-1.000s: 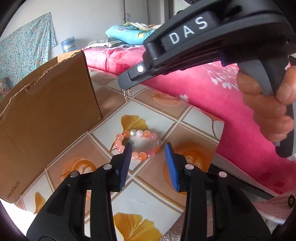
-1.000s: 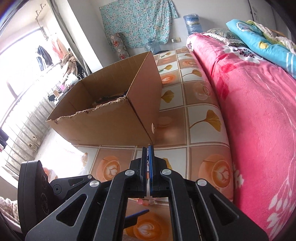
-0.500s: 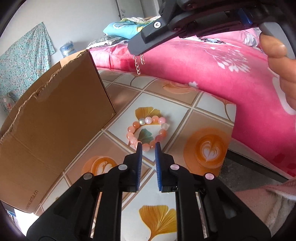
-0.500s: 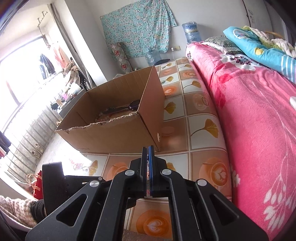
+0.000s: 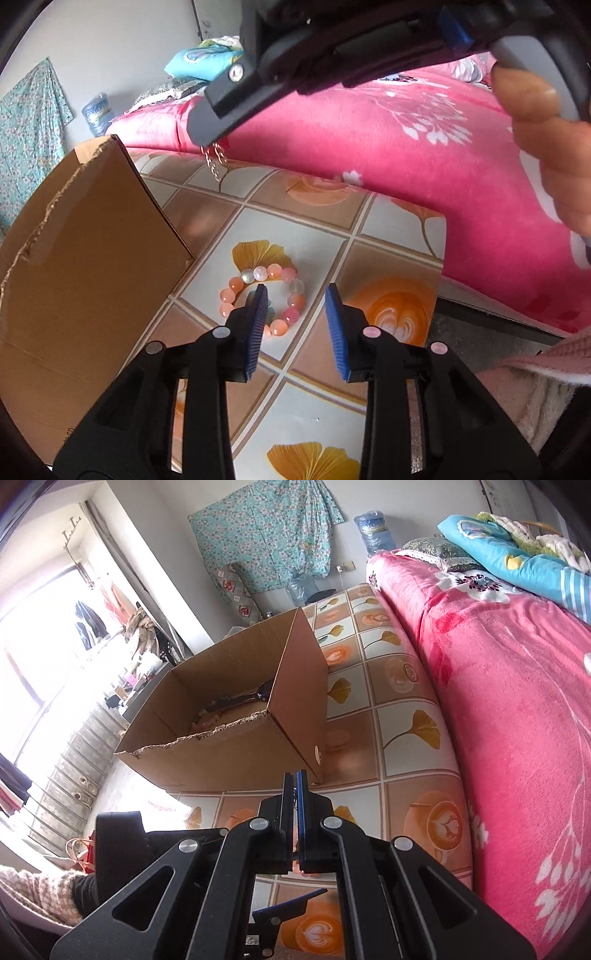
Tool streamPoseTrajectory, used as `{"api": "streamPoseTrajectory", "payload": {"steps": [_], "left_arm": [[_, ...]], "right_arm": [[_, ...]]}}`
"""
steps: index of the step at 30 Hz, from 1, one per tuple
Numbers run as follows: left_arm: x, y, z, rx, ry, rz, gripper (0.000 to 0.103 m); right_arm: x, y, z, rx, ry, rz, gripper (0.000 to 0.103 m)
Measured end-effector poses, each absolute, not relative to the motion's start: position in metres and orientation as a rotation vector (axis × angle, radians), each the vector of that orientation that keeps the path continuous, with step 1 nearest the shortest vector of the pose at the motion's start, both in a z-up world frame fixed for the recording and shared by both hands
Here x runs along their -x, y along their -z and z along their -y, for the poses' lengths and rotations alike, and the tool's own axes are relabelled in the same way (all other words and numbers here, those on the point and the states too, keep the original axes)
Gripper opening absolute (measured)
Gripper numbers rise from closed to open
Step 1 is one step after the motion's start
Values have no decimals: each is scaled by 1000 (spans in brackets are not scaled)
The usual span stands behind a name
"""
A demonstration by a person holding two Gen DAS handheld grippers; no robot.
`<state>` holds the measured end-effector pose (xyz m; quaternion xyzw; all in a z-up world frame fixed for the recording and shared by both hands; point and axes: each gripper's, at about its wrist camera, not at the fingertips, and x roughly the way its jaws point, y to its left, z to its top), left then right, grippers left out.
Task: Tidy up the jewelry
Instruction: 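Close the left tool on the pearl bracelet and lift it, then carry the bracelet into the box with the left tool and open it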
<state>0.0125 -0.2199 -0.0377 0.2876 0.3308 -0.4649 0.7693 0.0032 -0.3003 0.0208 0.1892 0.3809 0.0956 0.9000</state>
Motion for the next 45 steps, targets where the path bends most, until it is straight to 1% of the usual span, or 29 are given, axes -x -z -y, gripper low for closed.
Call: {"api": "streamPoseTrajectory", "payload": {"steps": [3, 4, 5, 7, 10, 14, 16, 21, 25, 28, 31, 38, 41, 43, 45], "left_arm": [[-20, 39, 219, -586, 1029, -749, 26], [-21, 39, 218, -577, 1034, -758, 19], [-21, 39, 217, -568, 1039, -761, 9], [-22, 40, 215, -540, 1044, -767, 8], [-31, 37, 202, -423, 1061, -803, 8], [-43, 13, 172, -257, 1044, -803, 8], [-48, -5, 153, -175, 1042, -795, 8], [-54, -68, 103, -2, 1048, -709, 8], [-65, -114, 76, 57, 1030, -630, 8], [-85, -131, 70, 41, 972, -609, 8], [-123, -124, 79, 29, 924, -716, 8], [-215, -55, 121, 4, 844, -1069, 8], [-236, -21, 139, -41, 802, -1203, 8], [-249, -5, 143, -19, 763, -1290, 8], [-253, -3, 140, 50, 793, -1324, 17]], "right_arm": [[-5, -23, 302, -398, -197, -791, 2], [-6, -24, 302, -400, -198, -792, 2], [-6, -25, 302, -401, -197, -792, 2], [-5, -28, 301, -399, -193, -790, 2], [-2, -36, 301, -401, -185, -776, 2], [1, -53, 299, -402, -194, -743, 2], [0, -64, 295, -393, -206, -722, 2], [-13, -97, 284, -397, -282, -649, 2], [-39, -117, 269, -394, -362, -619, 2], [-67, -123, 256, -374, -405, -637, 2], [-92, -121, 247, -371, -435, -678, 2], [-140, -106, 249, -385, -427, -776, 2], [-148, -101, 253, -394, -420, -800, 2], [-151, -99, 253, -384, -416, -803, 2], [-153, -97, 254, -376, -413, -811, 2]]}}
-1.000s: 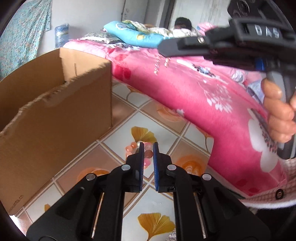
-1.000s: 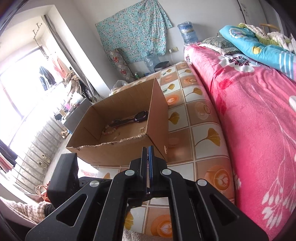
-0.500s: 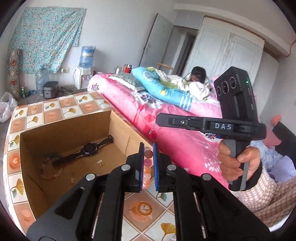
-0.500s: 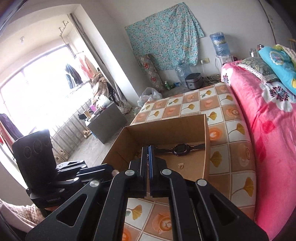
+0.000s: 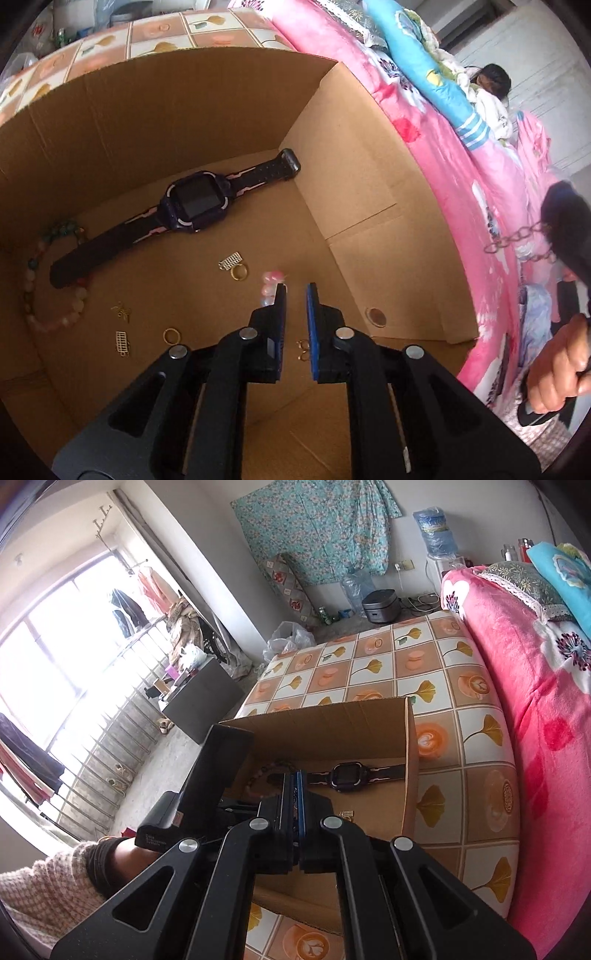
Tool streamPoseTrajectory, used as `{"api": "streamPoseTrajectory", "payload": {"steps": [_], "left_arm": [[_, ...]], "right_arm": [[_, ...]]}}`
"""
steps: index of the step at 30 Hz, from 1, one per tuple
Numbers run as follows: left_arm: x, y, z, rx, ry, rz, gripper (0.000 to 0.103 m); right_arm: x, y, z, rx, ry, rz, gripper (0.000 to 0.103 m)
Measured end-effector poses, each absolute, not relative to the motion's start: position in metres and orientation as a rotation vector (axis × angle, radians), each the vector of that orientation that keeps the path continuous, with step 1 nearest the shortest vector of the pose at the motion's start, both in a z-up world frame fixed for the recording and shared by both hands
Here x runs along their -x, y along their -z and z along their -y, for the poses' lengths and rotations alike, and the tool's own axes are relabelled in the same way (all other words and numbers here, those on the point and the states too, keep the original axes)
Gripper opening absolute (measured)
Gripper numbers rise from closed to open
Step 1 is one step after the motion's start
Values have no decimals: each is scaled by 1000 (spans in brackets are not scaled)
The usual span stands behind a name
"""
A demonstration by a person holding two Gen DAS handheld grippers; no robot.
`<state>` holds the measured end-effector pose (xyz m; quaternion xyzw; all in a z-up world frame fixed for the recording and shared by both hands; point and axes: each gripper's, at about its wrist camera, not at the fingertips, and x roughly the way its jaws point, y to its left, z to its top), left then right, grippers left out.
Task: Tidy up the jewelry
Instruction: 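Carry the bracelet into the box with the left tool and open it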
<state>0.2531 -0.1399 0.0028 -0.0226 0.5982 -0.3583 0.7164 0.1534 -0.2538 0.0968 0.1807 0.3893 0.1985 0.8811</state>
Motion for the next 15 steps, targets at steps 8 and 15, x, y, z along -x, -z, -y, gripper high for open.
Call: {"api": "streamPoseTrajectory", "payload": {"steps": [8, 15], "left_arm": [[-246, -22, 107, 179, 810, -1246, 41], [-223, -66, 40, 230, 720, -1035, 50]], "right_arm": [[-175, -78, 241, -356, -435, -901, 2], [-202, -65, 208, -308, -484, -1023, 2]]}}
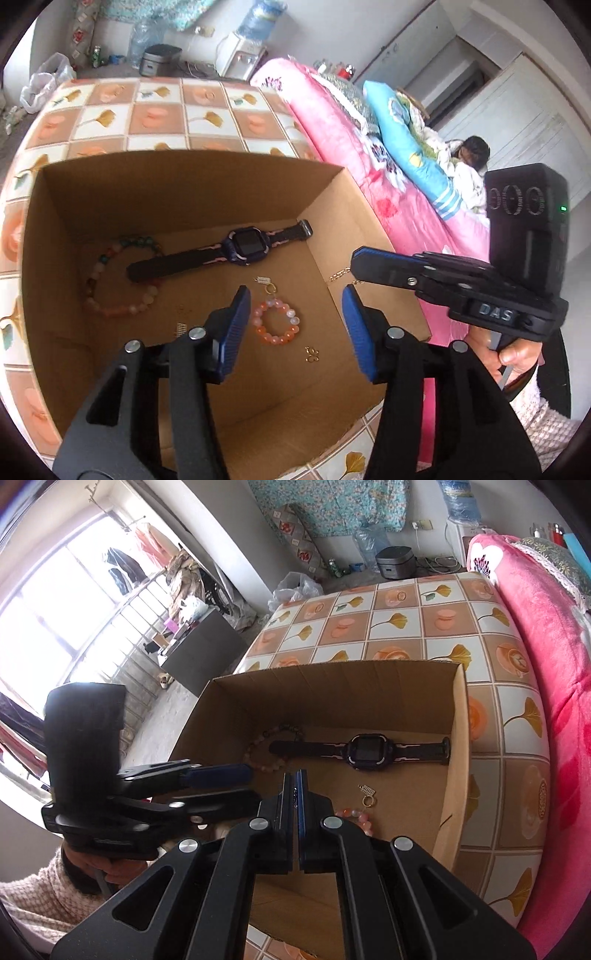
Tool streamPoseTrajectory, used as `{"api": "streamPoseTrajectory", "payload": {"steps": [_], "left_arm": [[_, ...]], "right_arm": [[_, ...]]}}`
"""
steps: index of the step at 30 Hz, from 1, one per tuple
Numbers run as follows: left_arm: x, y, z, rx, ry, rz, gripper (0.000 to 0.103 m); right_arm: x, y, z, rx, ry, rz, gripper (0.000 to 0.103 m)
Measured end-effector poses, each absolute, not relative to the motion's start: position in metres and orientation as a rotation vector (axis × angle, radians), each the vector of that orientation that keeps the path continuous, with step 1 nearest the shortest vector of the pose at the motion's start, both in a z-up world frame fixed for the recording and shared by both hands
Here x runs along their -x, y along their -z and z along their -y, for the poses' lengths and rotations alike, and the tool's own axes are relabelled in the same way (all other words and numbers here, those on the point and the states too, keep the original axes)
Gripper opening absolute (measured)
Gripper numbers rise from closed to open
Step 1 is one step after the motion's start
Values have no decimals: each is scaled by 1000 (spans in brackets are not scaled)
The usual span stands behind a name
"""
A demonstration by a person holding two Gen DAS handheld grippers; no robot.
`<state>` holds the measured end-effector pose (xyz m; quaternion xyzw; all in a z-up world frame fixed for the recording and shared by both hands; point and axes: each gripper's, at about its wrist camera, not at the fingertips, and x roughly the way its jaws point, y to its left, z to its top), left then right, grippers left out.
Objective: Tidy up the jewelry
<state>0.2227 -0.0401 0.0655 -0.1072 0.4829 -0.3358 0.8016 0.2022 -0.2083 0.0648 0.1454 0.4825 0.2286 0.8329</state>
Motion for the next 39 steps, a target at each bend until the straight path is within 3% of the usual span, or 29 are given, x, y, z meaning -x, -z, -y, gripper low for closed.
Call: {"api": "streamPoseTrajectory", "payload": {"steps": [8, 17, 18, 21, 22, 32, 39], "left_arm": [[-186, -91, -33, 218, 558, -857, 62], [-165, -86, -82, 244, 462, -812, 68], [-164, -85, -86, 250, 448, -803, 70], [-158, -80, -97, 278, 405, -799, 75], [-158, -75, -100, 296, 393, -811, 77], [-154, -18, -84, 471, 473, -989, 77], [-134, -17, -73, 413, 417, -924, 81]], "right_arm": [[-236, -44, 182, -312, -475, -1135, 4], [-202, -80, 197, -341, -404, -989, 4], [-190, -91, 203, -333, -383, -944, 7], [-153, -115, 229, -332, -267, -827, 31], [-143, -117, 239, -344, -226, -807, 32], [-115, -28, 286, -536, -139, -1018, 32], [-106, -26, 268, -446, -163, -1012, 34]]}}
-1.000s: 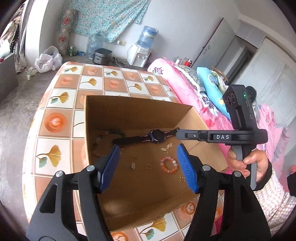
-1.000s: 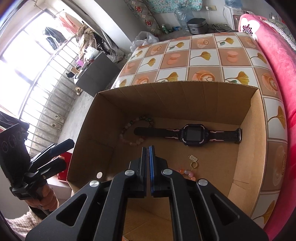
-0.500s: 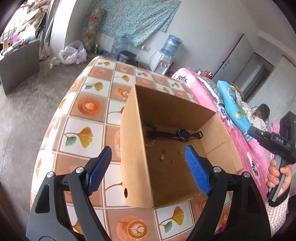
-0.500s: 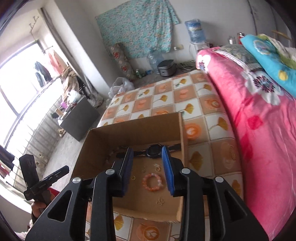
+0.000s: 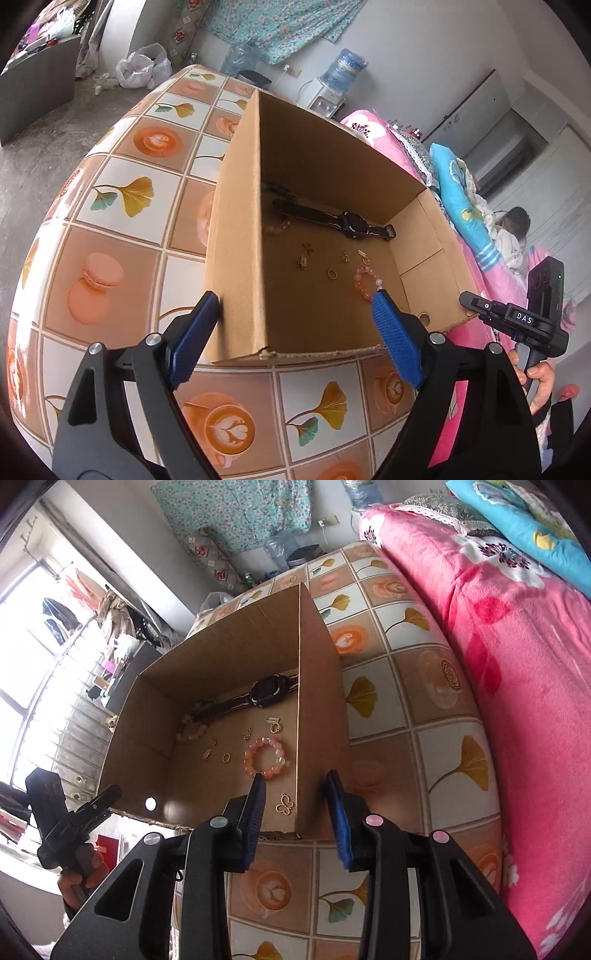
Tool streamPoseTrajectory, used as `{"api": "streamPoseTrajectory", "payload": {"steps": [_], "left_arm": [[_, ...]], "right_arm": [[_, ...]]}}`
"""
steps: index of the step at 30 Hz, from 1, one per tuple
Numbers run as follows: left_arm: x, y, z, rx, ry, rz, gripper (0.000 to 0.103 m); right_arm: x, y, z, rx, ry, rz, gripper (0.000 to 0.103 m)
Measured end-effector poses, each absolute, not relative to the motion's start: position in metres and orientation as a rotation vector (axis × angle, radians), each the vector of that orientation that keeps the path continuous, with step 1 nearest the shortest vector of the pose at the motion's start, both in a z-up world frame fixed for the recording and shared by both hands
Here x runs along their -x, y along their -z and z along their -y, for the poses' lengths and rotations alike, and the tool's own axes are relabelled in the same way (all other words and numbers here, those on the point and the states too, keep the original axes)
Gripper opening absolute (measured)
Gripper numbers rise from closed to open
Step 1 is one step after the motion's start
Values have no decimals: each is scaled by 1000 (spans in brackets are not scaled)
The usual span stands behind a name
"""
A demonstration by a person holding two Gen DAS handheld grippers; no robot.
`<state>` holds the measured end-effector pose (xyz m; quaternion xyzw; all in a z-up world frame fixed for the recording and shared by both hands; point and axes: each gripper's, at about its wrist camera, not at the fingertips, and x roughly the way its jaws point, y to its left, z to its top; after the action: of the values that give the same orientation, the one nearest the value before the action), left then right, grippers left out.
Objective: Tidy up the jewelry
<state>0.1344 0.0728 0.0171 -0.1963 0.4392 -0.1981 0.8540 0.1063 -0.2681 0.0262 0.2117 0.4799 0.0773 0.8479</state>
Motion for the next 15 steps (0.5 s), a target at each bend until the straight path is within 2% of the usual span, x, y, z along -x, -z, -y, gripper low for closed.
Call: {"api": "streamPoseTrajectory", "payload": {"steps": [15], "left_arm": [[-68, -17, -79, 372, 399, -905, 82]], "right_arm": [[-39, -23, 266, -468, -224, -1014, 34]]}}
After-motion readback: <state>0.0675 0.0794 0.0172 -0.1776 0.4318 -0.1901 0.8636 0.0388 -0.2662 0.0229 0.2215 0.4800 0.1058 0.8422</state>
